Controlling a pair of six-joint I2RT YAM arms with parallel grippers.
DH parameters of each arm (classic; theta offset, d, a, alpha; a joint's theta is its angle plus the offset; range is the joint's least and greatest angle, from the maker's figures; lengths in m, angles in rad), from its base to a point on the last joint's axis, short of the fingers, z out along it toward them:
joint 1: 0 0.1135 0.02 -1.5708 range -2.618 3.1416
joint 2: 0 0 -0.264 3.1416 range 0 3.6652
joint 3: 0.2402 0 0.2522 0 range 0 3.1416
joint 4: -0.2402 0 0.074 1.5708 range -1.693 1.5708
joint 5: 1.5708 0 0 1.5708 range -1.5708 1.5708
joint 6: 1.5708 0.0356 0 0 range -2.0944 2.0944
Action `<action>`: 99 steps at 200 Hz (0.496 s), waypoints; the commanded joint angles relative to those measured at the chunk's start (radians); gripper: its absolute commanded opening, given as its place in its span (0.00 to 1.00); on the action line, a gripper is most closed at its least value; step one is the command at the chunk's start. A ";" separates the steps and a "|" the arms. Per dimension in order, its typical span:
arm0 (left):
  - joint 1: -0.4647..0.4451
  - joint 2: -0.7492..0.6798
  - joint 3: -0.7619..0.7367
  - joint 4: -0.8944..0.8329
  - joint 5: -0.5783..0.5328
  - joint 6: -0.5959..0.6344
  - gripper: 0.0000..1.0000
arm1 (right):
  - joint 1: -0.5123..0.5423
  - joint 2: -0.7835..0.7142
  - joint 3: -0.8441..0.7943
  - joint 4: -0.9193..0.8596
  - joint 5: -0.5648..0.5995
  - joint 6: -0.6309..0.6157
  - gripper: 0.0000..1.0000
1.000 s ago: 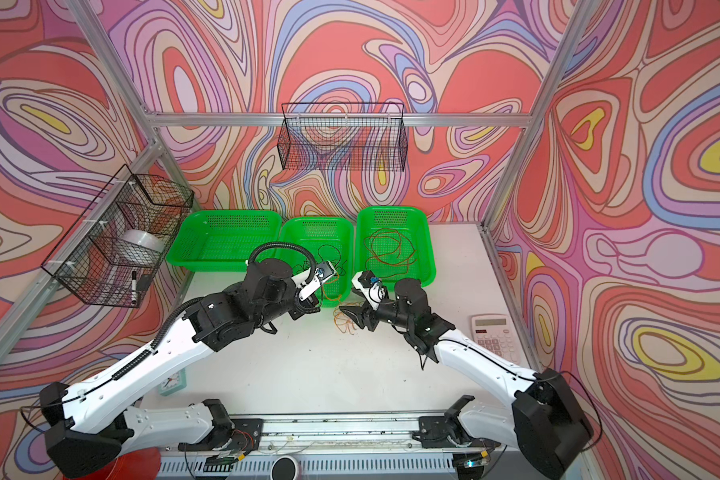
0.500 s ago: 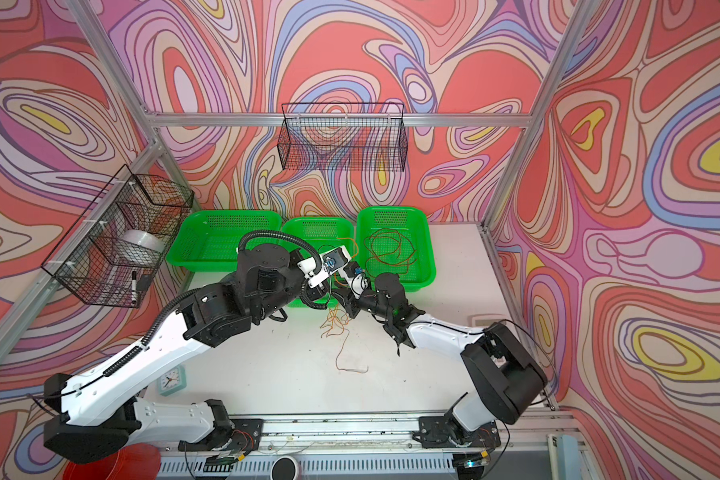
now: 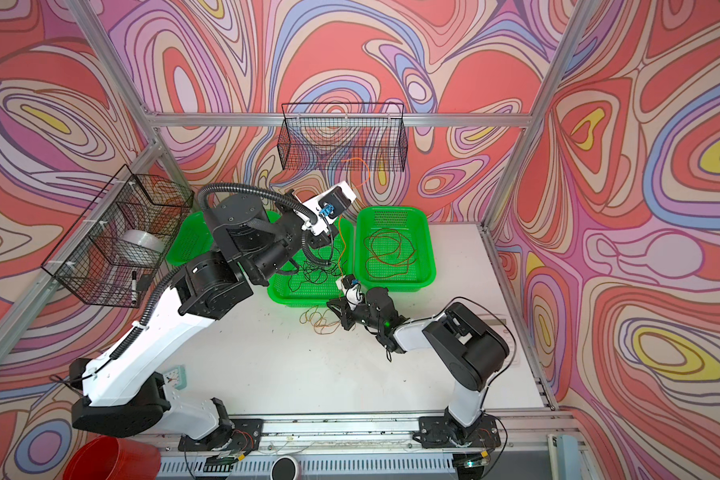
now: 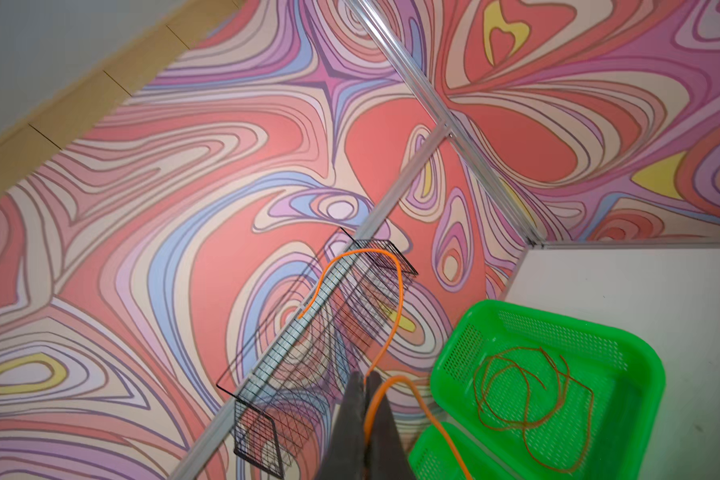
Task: Untangle the cables
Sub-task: 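Raise the orange wire high with the left gripper while right gripper draws back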
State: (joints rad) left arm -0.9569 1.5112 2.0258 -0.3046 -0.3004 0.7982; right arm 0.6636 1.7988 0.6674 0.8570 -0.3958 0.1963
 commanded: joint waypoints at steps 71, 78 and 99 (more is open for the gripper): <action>0.224 0.035 0.184 -0.002 0.028 0.003 0.00 | 0.008 -0.248 0.002 -0.180 0.051 -0.091 0.01; 0.241 0.030 0.177 -0.002 0.031 -0.002 0.00 | 0.008 -0.258 0.014 -0.202 0.040 -0.098 0.00; 0.304 0.019 0.171 -0.013 0.039 -0.048 0.00 | 0.008 -0.283 0.071 -0.269 -0.016 -0.121 0.00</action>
State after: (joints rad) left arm -0.7101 1.5555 2.2089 -0.3080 -0.2802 0.8005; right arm 0.6647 1.5322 0.6884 0.7254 -0.3576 0.1345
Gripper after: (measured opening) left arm 0.047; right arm 0.047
